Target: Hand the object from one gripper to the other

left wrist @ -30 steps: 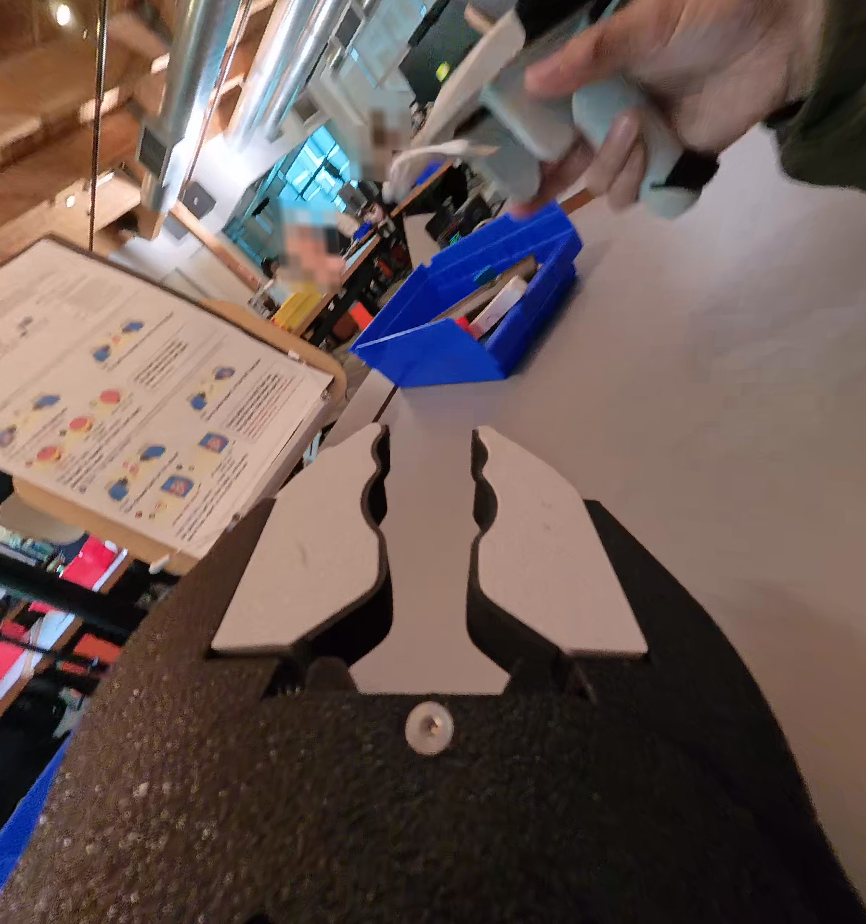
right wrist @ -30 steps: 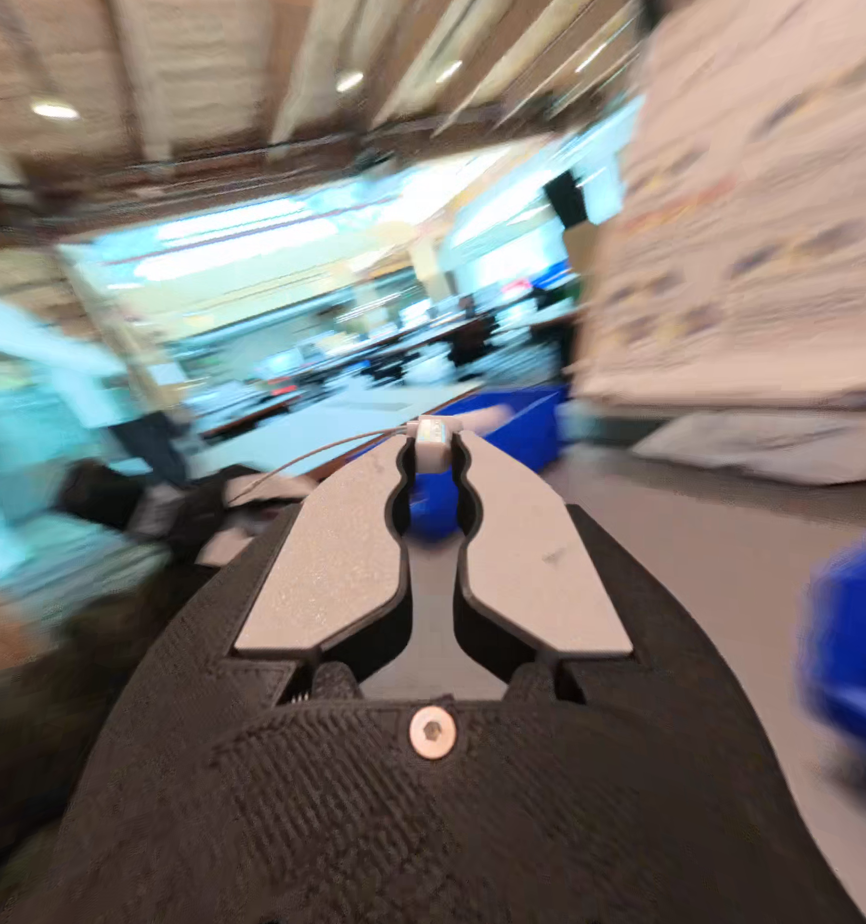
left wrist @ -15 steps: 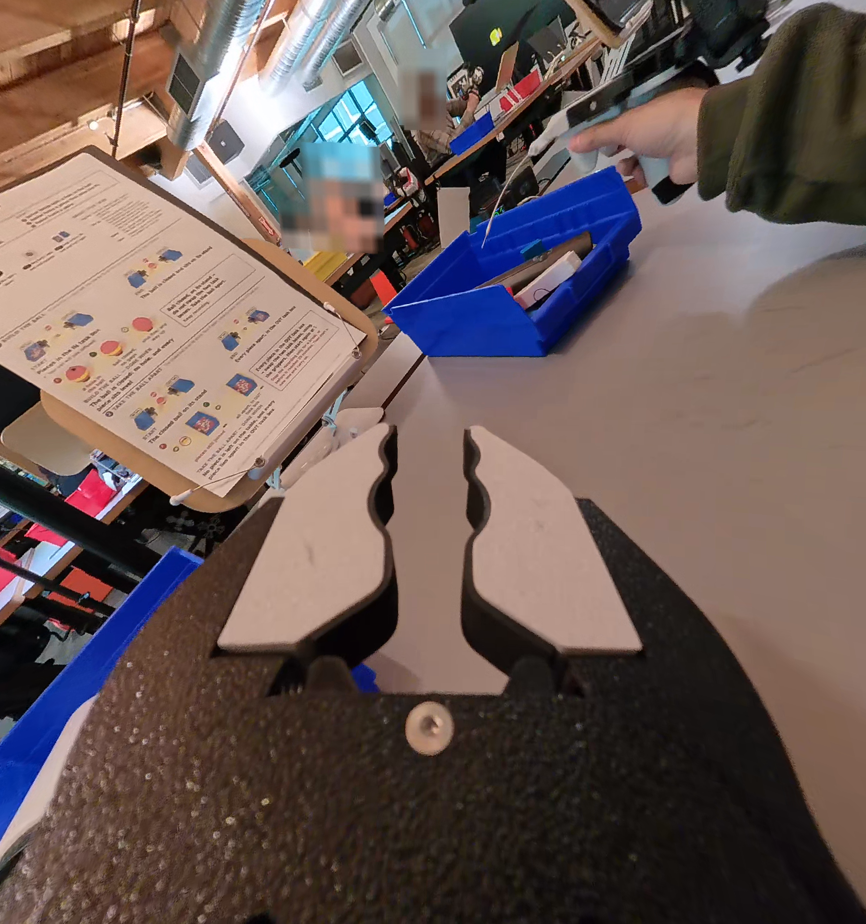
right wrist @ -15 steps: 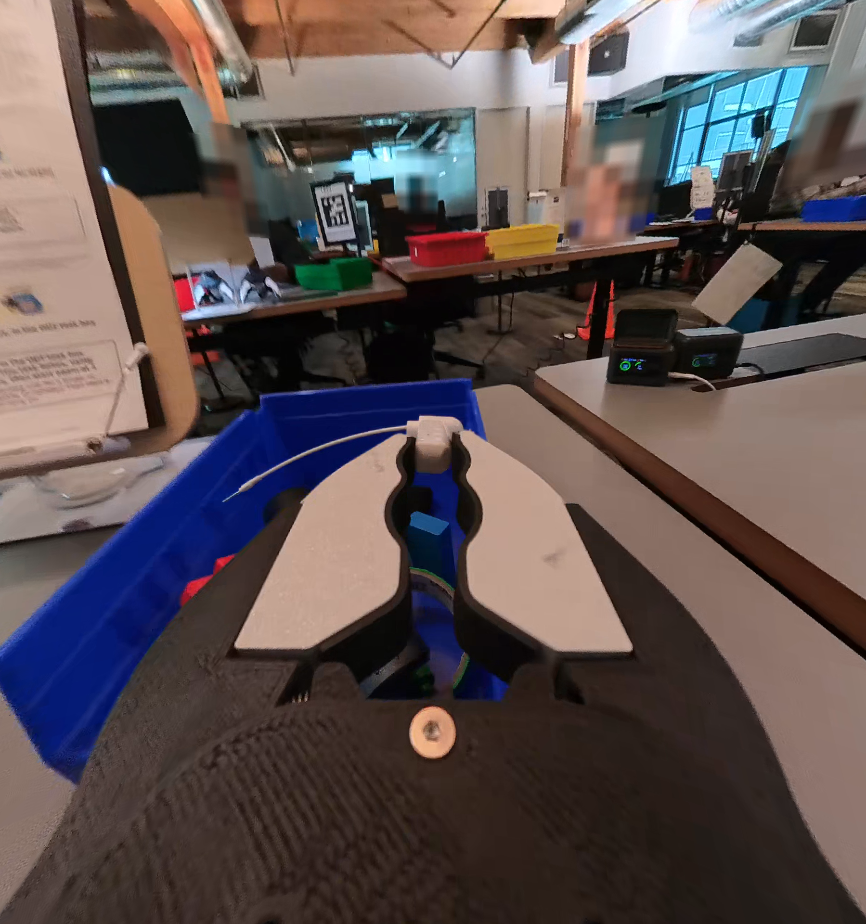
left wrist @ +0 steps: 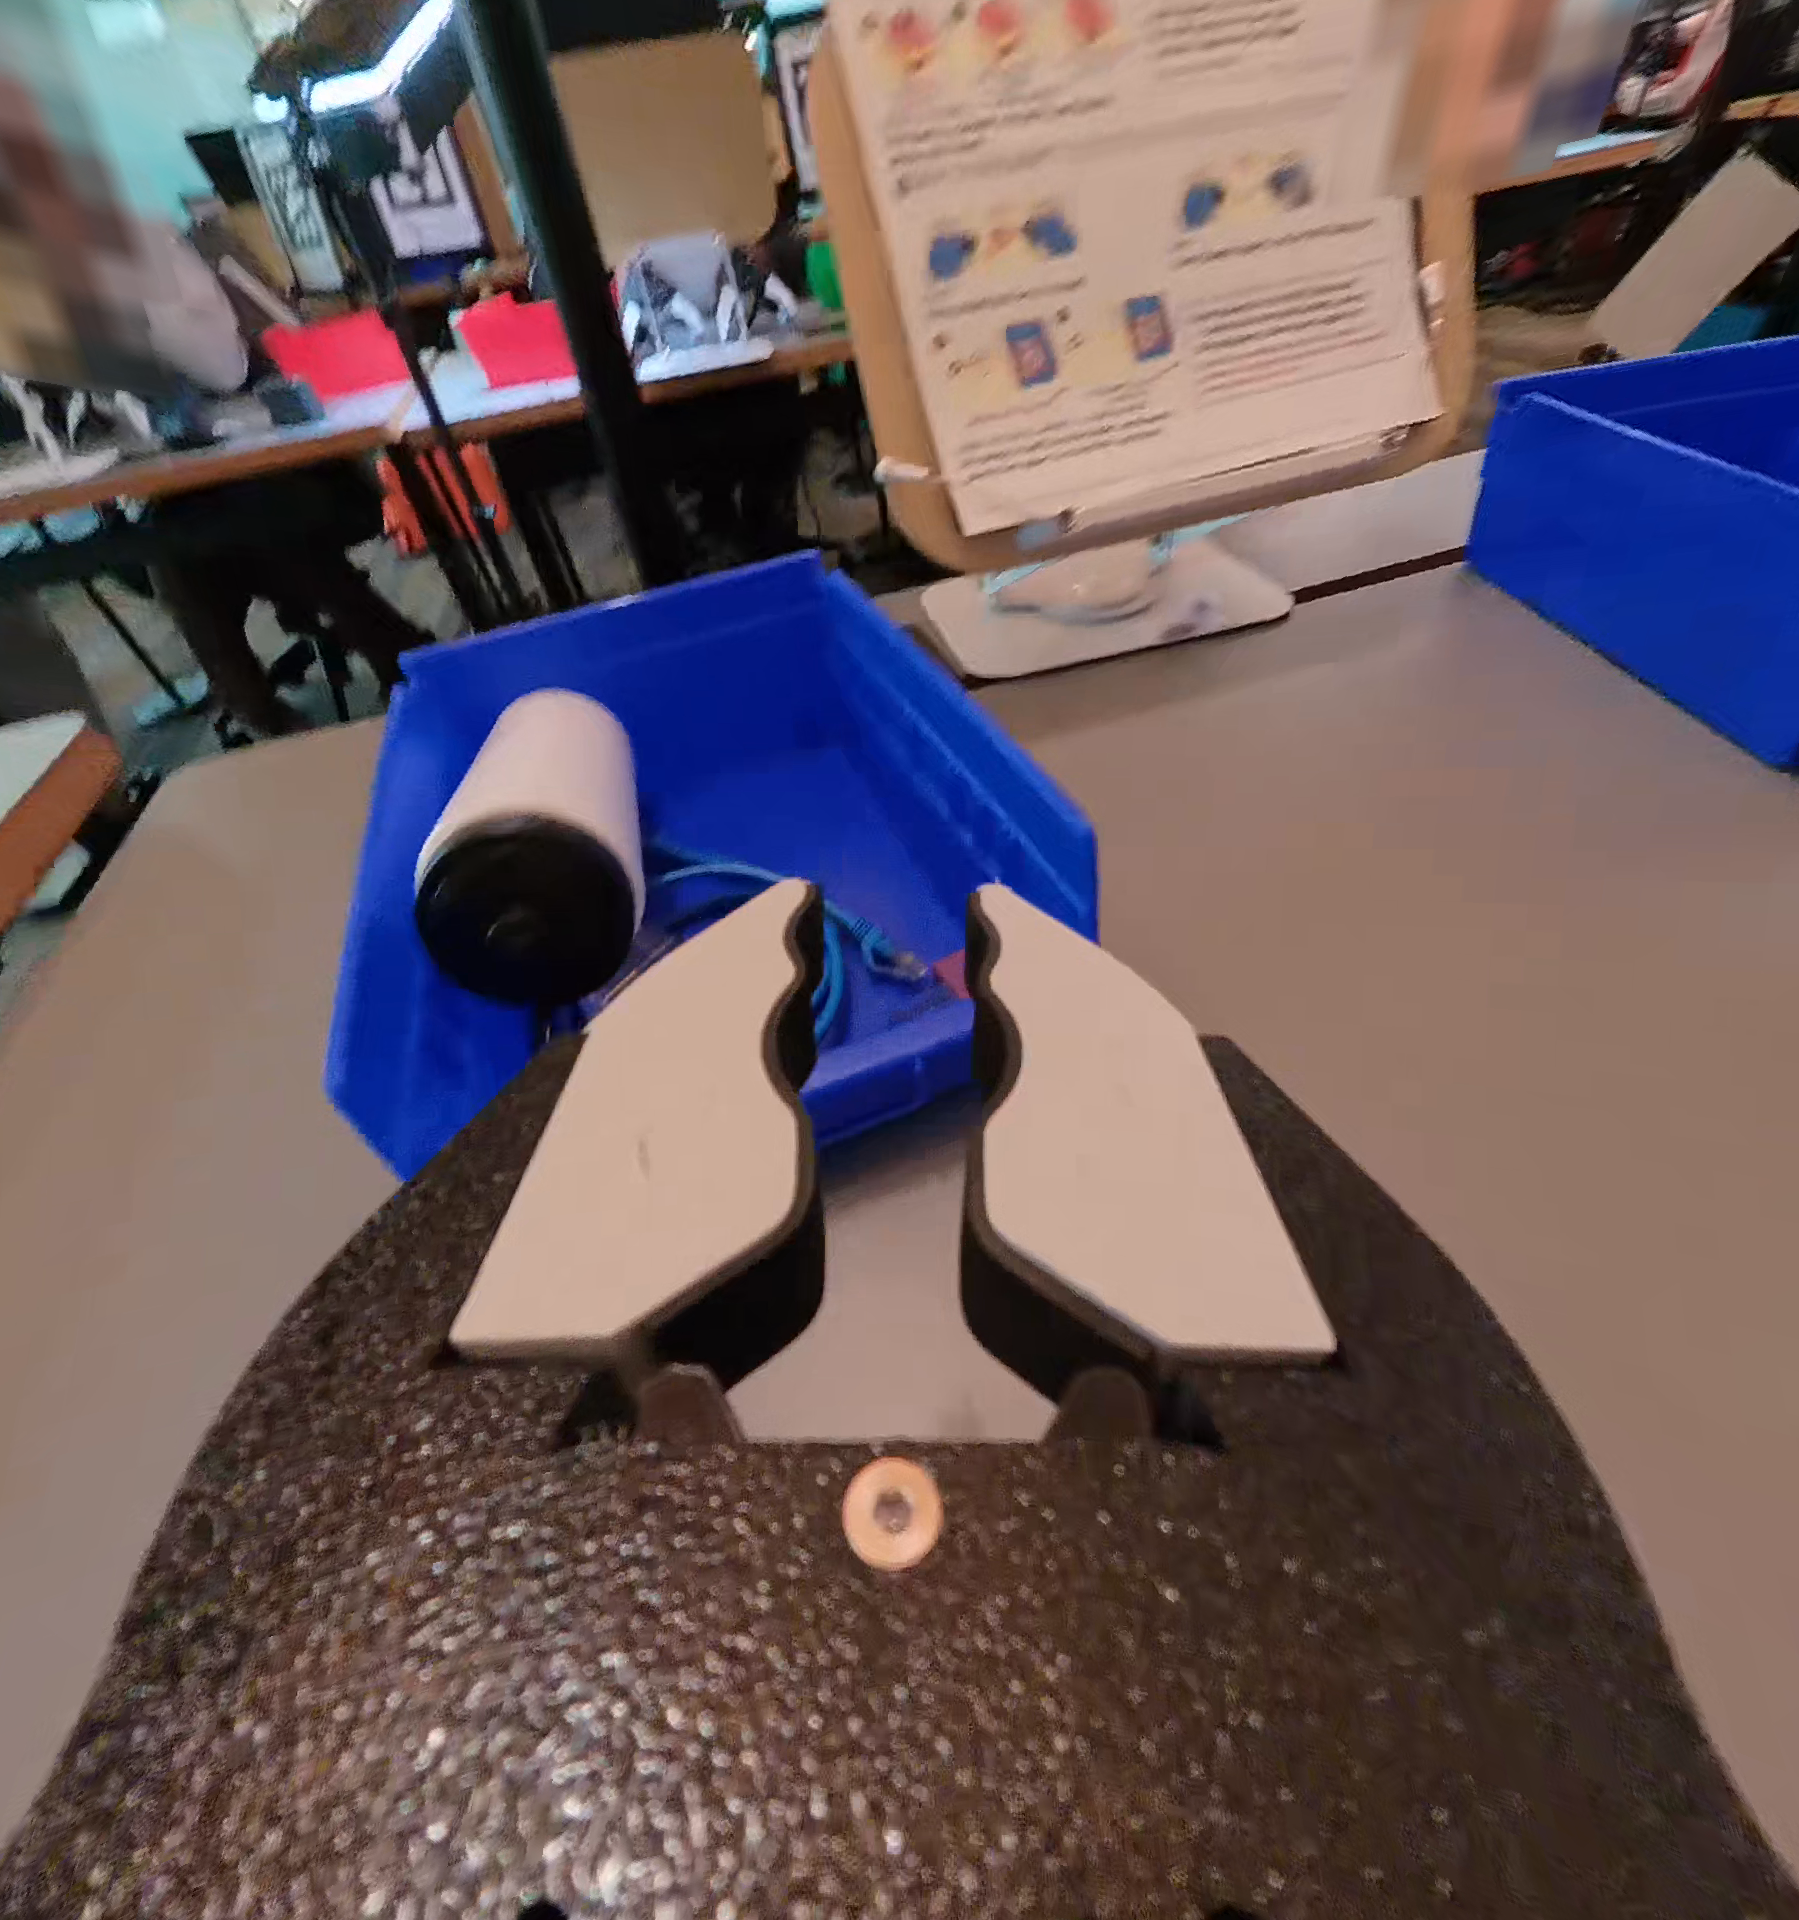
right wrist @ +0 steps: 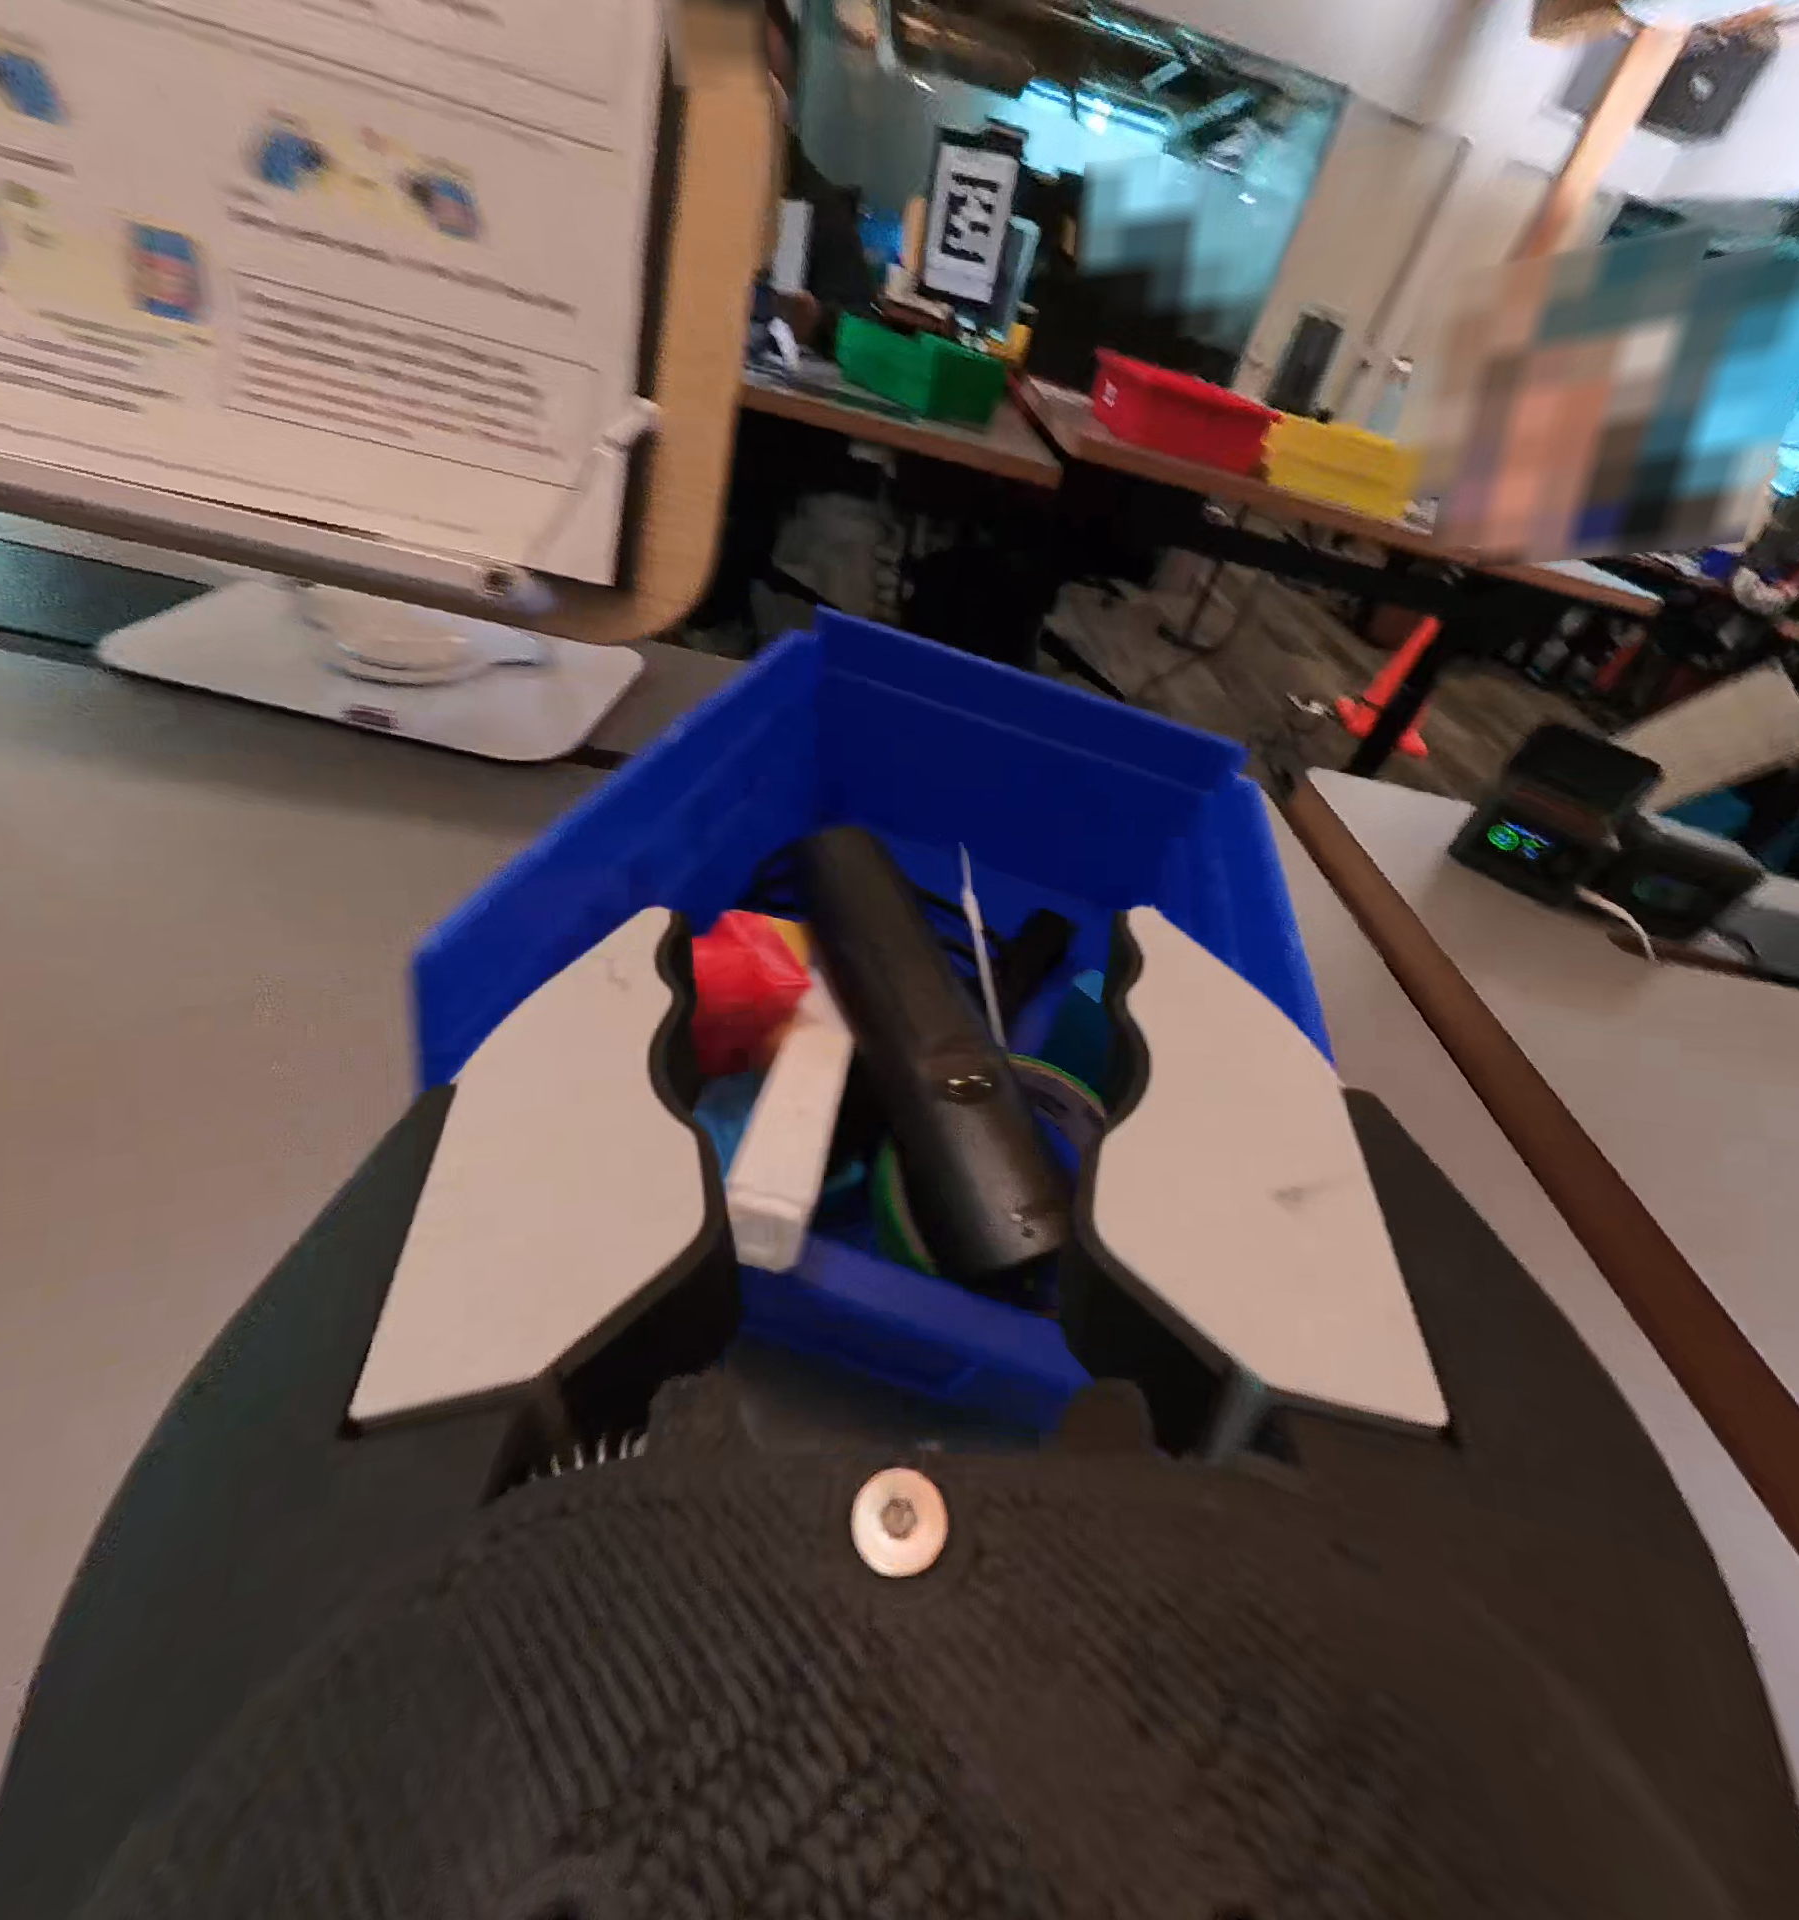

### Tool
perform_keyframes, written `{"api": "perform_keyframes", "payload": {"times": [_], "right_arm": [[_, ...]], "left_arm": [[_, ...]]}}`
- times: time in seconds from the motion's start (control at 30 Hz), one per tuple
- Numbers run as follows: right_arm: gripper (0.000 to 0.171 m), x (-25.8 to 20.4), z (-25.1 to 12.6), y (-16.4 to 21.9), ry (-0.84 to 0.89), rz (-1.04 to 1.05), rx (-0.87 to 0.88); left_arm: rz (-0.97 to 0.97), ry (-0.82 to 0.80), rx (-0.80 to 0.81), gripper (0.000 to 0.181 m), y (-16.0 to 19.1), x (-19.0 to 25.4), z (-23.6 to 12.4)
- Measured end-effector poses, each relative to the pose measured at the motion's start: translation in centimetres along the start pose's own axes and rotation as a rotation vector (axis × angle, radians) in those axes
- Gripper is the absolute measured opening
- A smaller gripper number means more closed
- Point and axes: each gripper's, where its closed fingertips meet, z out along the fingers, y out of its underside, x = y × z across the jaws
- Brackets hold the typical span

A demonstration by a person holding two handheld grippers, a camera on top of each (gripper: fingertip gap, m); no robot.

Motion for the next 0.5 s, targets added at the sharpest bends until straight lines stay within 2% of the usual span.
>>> {"api": "perform_keyframes", "payload": {"times": [0.07,0.17,0.27,0.4,0.5], "right_arm": [[0.083,-2.1,-0.5,-1.0,-0.076,-0.010,0.027],[0.091,-5.1,-1.3,-2.6,-0.197,-0.045,0.044],[0.087,-7.7,-2.2,-4.0,-0.290,-0.079,0.101],[0.087,-9.9,-2.6,-4.9,-0.347,-0.117,0.117],[0.086,-11.2,-3.1,-5.2,-0.406,-0.118,0.125]], "left_arm": [[-0.040,0.019,-0.046,0.027,0.8,-0.3,0.2],[-0.009,0.136,-0.189,0.034,2.5,1.6,1.4],[0.080,0.236,-0.429,0.041,4.1,2.9,3.8],[0.047,0.315,-0.812,0.047,5.9,1.9,7.5],[0.153,0.458,-0.951,0.046,6.9,1.8,9.6]]}}
